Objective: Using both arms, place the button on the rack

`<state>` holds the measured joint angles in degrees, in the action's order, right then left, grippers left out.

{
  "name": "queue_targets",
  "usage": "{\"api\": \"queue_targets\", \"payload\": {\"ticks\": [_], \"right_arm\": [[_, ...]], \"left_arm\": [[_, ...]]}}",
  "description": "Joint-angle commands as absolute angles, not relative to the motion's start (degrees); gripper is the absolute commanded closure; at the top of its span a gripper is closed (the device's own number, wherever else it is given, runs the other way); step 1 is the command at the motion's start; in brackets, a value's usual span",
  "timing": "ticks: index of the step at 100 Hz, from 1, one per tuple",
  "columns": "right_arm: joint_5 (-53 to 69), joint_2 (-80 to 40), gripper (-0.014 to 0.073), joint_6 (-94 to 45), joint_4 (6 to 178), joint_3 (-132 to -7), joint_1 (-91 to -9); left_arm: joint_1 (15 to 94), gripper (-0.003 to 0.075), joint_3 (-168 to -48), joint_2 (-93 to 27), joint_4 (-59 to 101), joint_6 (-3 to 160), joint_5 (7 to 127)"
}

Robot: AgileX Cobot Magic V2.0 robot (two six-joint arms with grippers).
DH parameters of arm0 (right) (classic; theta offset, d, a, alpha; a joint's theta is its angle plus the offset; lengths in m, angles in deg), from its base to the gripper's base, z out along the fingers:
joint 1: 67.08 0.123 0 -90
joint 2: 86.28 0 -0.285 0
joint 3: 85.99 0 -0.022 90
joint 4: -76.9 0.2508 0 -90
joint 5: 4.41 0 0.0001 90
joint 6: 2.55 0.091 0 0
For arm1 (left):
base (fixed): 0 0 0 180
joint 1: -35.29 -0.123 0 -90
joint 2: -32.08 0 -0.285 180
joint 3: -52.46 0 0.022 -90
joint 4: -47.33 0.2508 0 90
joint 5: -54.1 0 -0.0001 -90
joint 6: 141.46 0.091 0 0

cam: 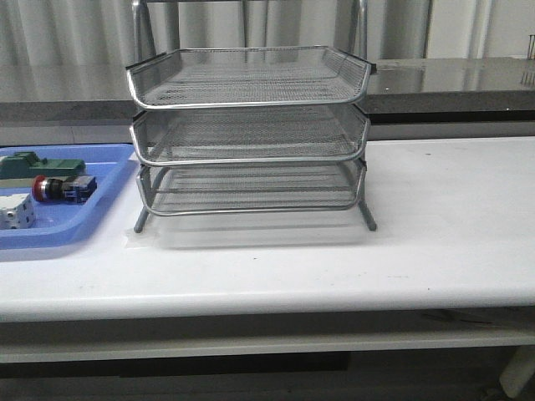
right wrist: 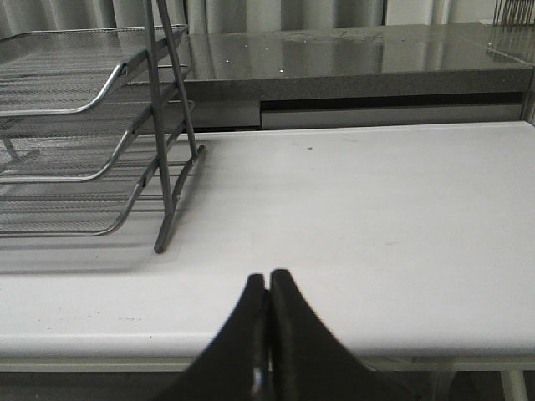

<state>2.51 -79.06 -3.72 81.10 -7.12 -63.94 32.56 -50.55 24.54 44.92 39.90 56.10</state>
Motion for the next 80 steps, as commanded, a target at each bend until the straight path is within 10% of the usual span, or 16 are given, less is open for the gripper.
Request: {"api": "queue_targets", "payload": {"ticks": [1,80], "right_arm": [[-2.31,-80.27,0.0652,-4.03,80.88,-8.26,-64.22],[-5.46,-80.27,0.0652,-4.03,80.83,-8.26,-64.22]], "left_arm": [[32.47,0.0741,-47.29,26.31,44.47,39.31,51.1],[32.47,0.0741,-47.29,26.31,44.47,39.31,51.1]]}}
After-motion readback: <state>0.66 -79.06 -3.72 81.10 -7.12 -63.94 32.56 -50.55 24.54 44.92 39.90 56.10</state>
